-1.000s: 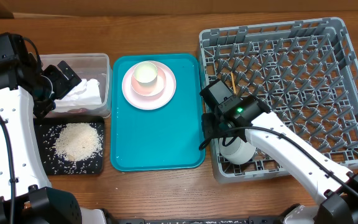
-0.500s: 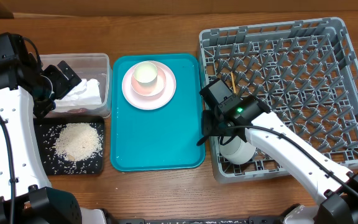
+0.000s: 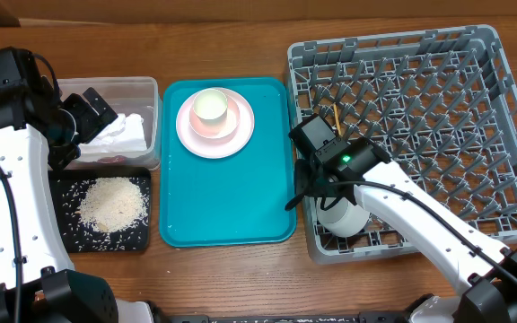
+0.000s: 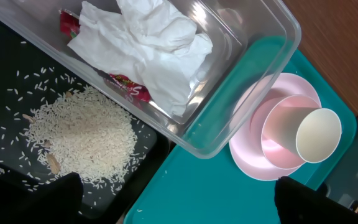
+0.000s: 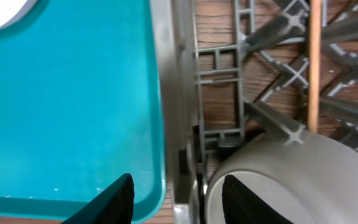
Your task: Sort waste into correct bins and load items into the dishwasher
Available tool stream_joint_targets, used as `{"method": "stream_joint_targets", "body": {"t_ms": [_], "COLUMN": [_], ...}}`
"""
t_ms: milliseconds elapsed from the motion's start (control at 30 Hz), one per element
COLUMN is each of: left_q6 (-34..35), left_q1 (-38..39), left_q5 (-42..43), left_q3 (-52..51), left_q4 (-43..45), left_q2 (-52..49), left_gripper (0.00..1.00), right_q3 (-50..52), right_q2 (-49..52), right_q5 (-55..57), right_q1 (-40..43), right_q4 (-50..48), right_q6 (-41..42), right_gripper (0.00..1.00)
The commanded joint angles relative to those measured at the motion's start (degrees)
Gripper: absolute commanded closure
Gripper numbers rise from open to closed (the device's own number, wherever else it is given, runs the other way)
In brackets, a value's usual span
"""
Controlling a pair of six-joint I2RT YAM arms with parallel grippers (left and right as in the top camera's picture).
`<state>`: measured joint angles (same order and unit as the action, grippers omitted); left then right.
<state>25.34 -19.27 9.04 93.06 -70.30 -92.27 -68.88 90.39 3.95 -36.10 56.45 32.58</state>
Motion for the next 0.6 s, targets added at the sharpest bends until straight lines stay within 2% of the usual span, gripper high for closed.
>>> {"method": "stream_joint_targets", "body": {"t_ms": [0,200,367,567], "left_q6": [0.0,0.0,0.0,0.0], "left_q1": [-0.2,-0.2,-0.2,-0.2], "left_q5": [0.4,0.4,0.4,0.4], "left_q3": [1.2,1.2,1.2,1.2], "left_q4": [0.1,0.1,0.1,0.1], "left_q2": [0.5,0.5,0.5,0.5], "left_gripper": [0.0,0.0,0.0,0.0], "right_q3": [0.3,2.3,4.5,4.5], "right_q2": [0.2,0.2,0.2,0.2], "right_q5": [0.9,-0.1,-5.4,-7.1], "right_q1": [-0.3,-0.3,-0.3,-0.3], "right_q4": [-0.2,-1.3,-5.5,-6.7], "right_q6": [0.1,0.5,0.7,0.7], "right_gripper": [0.54,0.57,0.58,0.65]}}
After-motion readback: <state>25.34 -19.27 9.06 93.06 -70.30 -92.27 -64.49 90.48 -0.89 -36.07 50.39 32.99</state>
